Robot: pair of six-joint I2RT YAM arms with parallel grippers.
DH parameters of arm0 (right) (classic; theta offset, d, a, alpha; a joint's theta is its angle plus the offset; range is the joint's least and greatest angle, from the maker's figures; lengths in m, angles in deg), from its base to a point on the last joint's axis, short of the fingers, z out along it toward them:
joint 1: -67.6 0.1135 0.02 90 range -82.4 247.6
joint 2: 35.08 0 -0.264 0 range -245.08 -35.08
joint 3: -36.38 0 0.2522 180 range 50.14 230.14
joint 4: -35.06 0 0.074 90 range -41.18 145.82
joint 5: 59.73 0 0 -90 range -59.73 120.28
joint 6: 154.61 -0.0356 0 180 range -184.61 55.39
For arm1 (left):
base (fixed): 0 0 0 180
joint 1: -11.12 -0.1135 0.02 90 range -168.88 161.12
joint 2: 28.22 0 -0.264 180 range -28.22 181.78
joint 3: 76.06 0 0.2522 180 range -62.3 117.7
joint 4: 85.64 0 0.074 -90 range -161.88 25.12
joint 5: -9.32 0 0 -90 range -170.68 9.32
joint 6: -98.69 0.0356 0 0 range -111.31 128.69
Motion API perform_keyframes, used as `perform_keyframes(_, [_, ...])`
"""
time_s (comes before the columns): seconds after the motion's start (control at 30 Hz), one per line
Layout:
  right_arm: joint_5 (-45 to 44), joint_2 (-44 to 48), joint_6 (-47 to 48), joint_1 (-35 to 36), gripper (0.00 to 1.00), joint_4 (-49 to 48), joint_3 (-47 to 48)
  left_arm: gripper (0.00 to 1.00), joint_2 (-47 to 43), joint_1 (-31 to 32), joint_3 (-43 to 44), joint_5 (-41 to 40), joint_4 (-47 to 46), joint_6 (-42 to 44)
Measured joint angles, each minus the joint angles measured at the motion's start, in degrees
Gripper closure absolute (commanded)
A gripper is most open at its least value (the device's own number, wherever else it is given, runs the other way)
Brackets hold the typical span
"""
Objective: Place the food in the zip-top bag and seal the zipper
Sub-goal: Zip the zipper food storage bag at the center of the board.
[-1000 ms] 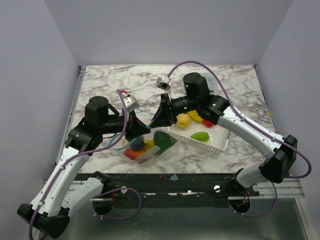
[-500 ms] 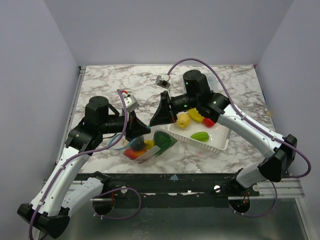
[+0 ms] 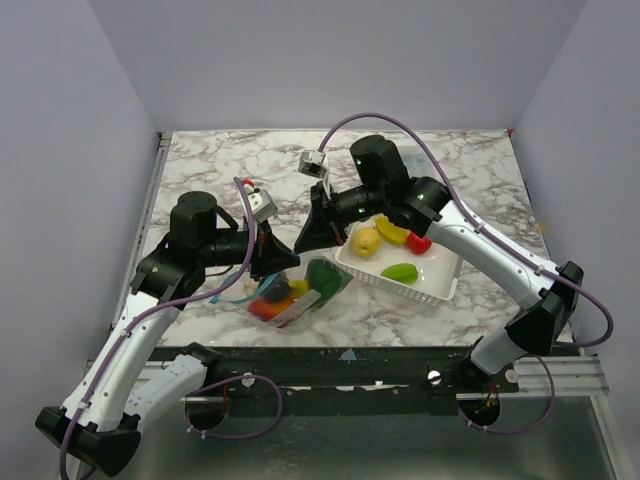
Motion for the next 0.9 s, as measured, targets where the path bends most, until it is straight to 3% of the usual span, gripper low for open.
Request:
perform_keyframes(0.2, [-2.4, -2.2, 1.9, 1.8, 0.96, 4.4, 3.1, 1.00, 0.1, -0.1, 0.0, 0.0, 1.7, -0.1])
perform_keyframes(0.37, [-3.6, -2.4, 2.0, 2.4, 0.66, 5.2, 3.4, 1.00, 0.2, -0.2, 0.0, 0.1, 2.3, -0.1])
perform_keyframes(0.5, [-7.1, -1.3, 2.1, 3.5, 0.49, 5.3, 3.1, 1.00, 0.2, 0.0, 0.1, 0.3, 1.6, -0.1])
perform_keyframes(0.63, [-10.4, 0.6, 6.4, 4.1, 0.37, 8.4, 3.1, 1.00, 0.2, 0.1, 0.1, 0.4, 0.4, -0.1])
perform_keyframes(0.73, [-12.7, 1.7, 11.0, 4.2, 0.36, 12.3, 3.7, 1.00, 0.2, 0.1, 0.1, 0.4, 0.1, -0.1])
perform_keyframes(0.9, [-15.5, 0.8, 17.9, 4.2, 0.48, 19.5, 10.6, 1.00, 0.2, 0.1, 0.1, 0.4, -0.3, -0.1])
